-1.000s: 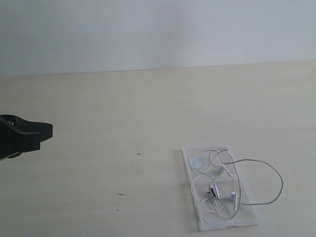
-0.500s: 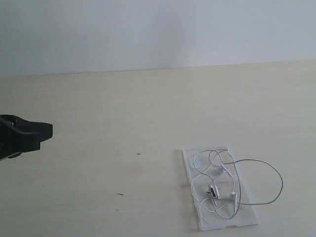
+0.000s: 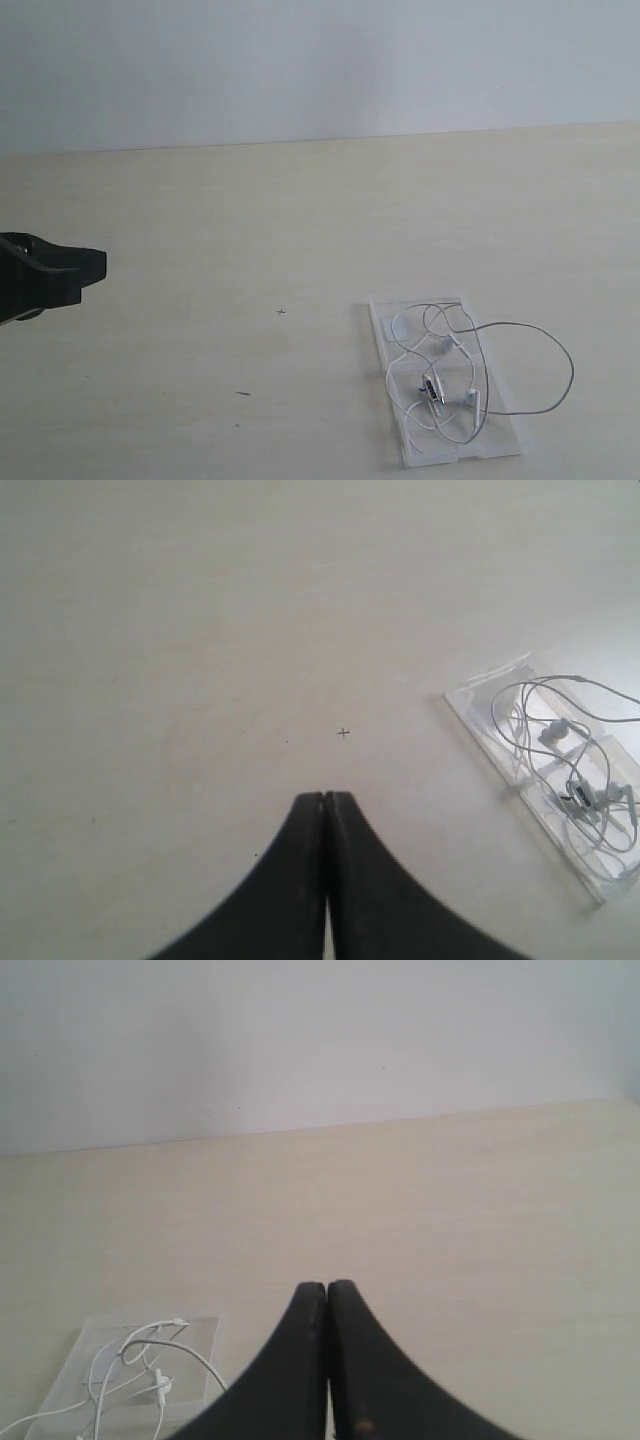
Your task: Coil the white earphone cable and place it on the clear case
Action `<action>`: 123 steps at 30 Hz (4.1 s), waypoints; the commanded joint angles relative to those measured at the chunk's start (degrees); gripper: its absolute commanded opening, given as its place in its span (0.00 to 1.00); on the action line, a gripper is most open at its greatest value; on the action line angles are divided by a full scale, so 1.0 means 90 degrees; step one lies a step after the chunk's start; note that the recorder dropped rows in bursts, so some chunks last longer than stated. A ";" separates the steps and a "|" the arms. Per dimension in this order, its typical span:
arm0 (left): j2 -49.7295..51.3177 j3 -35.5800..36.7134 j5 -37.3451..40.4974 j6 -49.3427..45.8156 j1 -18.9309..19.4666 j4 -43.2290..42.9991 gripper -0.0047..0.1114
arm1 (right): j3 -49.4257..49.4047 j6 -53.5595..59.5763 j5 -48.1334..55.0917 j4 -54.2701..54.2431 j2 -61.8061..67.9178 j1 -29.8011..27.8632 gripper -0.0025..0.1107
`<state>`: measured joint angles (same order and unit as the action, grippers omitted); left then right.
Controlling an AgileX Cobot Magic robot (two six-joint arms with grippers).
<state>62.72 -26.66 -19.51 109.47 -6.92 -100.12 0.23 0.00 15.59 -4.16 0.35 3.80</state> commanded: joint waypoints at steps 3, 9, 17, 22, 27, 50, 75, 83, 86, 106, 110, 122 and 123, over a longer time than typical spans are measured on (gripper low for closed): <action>-0.0001 0.0018 0.0018 0.0024 0.0017 0.0020 0.04 | -0.0025 0.0000 -0.0033 0.0000 -0.0039 -0.0031 0.03; -0.0001 0.0018 0.0018 0.0024 0.0017 0.0020 0.04 | -0.0025 0.0000 -0.0033 0.0000 -0.0039 -0.0031 0.03; -0.0001 0.0018 0.0018 0.0024 0.0017 0.0020 0.04 | -0.0025 0.0000 -0.0033 0.0000 -0.0039 -0.0031 0.03; -0.0001 0.0018 0.0018 0.0024 0.0017 0.0020 0.04 | -0.0025 0.0000 -0.0033 -0.0012 -0.0039 -0.0031 0.03; -0.0210 0.0018 0.0545 -0.0636 0.0005 0.0020 0.04 | -0.0025 0.0000 -0.0033 -0.0012 -0.0039 -0.0031 0.03; -0.6461 0.0417 0.1606 0.1354 0.0018 0.0424 0.04 | -0.0025 0.0000 -0.0033 -0.0028 -0.0039 -0.0031 0.03; -0.6594 0.2010 0.4477 -1.2731 0.0018 1.0028 0.04 | -0.0025 0.0000 -0.0033 -0.0028 -0.0039 -0.0031 0.03; -0.6676 0.2962 0.3704 -1.1659 0.0391 1.0042 0.04 | -0.0025 0.0000 -0.0033 -0.0028 -0.0039 -0.0031 0.03; -0.6969 0.2962 0.3819 -1.1633 0.1100 1.0051 0.04 | -0.0025 0.0000 -0.0033 -0.0028 -0.0039 -0.0031 0.03; -0.6969 0.2962 0.4376 -1.1592 0.1785 1.0124 0.04 | -0.0025 0.0000 -0.0033 -0.0024 -0.0039 -0.0031 0.03; -0.6969 0.2962 0.4376 -1.1592 0.1785 1.0453 0.04 | -0.0025 0.0000 -0.0033 -0.0024 -0.0039 -0.0031 0.03; -0.6969 0.2962 0.4416 -1.2163 0.1785 1.0772 0.04 | -0.0025 0.0000 -0.0033 -0.0038 -0.0039 -0.0031 0.03; -0.6969 0.2962 0.4416 -1.2163 0.1785 1.0870 0.04 | -0.0025 0.0000 -0.0033 -0.0038 -0.0039 -0.0031 0.03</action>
<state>0.38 0.03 20.04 0.00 8.99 -4.75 0.23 0.00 15.59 -4.40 0.35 3.80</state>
